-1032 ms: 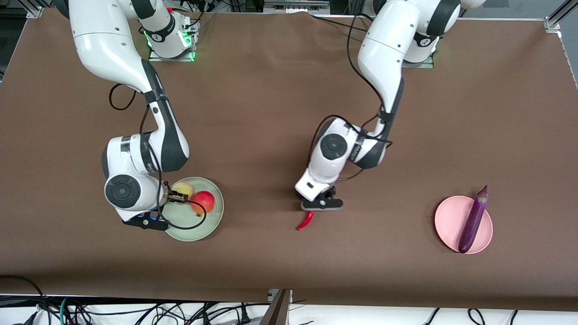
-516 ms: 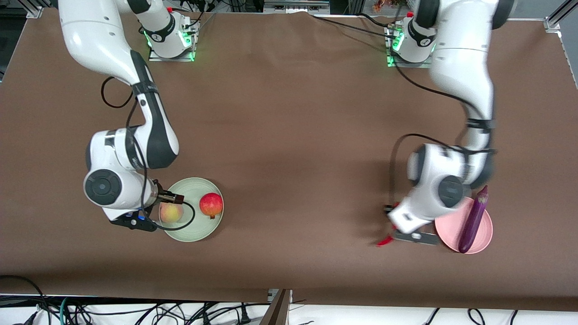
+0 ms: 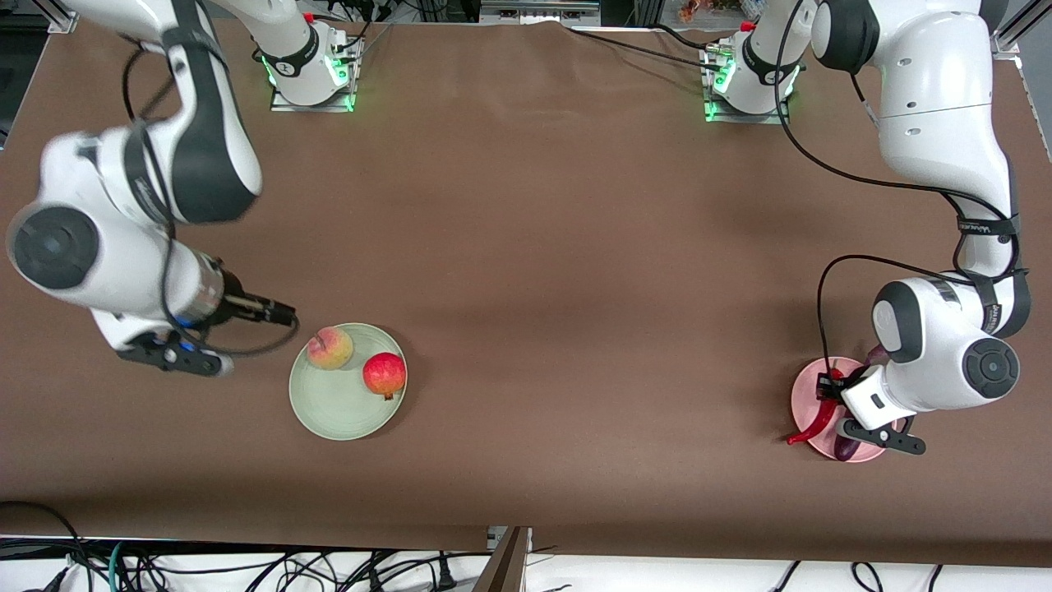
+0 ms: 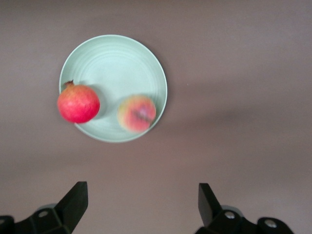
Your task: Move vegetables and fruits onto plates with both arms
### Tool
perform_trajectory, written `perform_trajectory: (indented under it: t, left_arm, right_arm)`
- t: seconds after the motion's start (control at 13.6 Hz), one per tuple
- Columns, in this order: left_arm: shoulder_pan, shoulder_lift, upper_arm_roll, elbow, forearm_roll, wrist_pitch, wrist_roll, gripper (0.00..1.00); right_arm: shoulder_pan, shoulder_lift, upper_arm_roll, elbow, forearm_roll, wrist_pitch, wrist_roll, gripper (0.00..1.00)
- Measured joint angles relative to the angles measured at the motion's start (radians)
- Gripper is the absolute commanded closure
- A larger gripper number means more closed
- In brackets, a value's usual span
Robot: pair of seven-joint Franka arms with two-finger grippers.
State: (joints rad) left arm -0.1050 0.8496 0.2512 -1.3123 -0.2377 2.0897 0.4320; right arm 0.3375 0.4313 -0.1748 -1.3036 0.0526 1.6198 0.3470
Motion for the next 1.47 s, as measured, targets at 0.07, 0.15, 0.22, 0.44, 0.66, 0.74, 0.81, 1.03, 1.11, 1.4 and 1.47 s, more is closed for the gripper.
perform_trajectory:
  t: [0.07, 0.15, 0.22, 0.44, 0.66, 0.74, 0.81, 1.03, 1.11, 1.4, 1.47]
  left_arm:
    - [0.013, 0.001, -0.004, -0.002, -0.002, 0.0, 0.0, 0.82]
    - [0.025, 0.003, -0.009, -0.003, -0.003, 0.0, 0.0, 0.62]
    - [0.034, 0.006, -0.012, -0.004, -0.003, 0.0, 0.0, 0.33]
    - [0.048, 0.007, -0.017, 0.003, -0.004, 0.001, 0.0, 0.0]
    - [0.048, -0.002, -0.021, 0.045, -0.005, -0.076, 0.0, 0.0]
    - [0.046, -0.007, -0.022, 0.079, -0.005, -0.143, -0.003, 0.0]
    - [0.045, -0.013, -0.022, 0.123, -0.005, -0.22, -0.013, 0.0]
    - [0.045, -0.047, -0.02, 0.245, -0.005, -0.418, -0.078, 0.0]
    - [0.045, -0.072, -0.02, 0.264, -0.005, -0.466, -0.119, 0.0]
    - [0.039, -0.187, -0.021, 0.278, 0.001, -0.619, -0.251, 0.0]
    - [0.035, -0.218, -0.022, 0.279, 0.017, -0.64, -0.272, 0.0]
  right_arm:
    - [-0.001, -0.061, -0.001, -0.055, 0.0, -0.002, -0.009, 0.0]
    - [-0.002, -0.127, -0.004, -0.12, 0.0, -0.002, -0.014, 0.0]
    - [-0.002, -0.189, -0.007, -0.181, 0.0, -0.001, -0.018, 0.0]
    - [-0.004, -0.334, -0.012, -0.302, -0.001, -0.001, -0.053, 0.0]
    - [-0.051, -0.369, 0.004, -0.314, 0.0, 0.001, -0.118, 0.0]
    - [-0.075, -0.369, 0.021, -0.314, 0.0, 0.001, -0.131, 0.0]
    - [-0.087, -0.369, 0.032, -0.314, 0.0, 0.003, -0.136, 0.0]
    - [-0.089, -0.368, 0.044, -0.314, 0.0, 0.005, -0.138, 0.0]
    - [-0.089, -0.368, 0.047, -0.314, -0.001, 0.007, -0.138, 0.0]
    - [-0.091, -0.351, 0.049, -0.293, -0.005, 0.024, -0.145, 0.0]
    - [-0.091, -0.342, 0.049, -0.278, -0.005, 0.023, -0.148, 0.0]
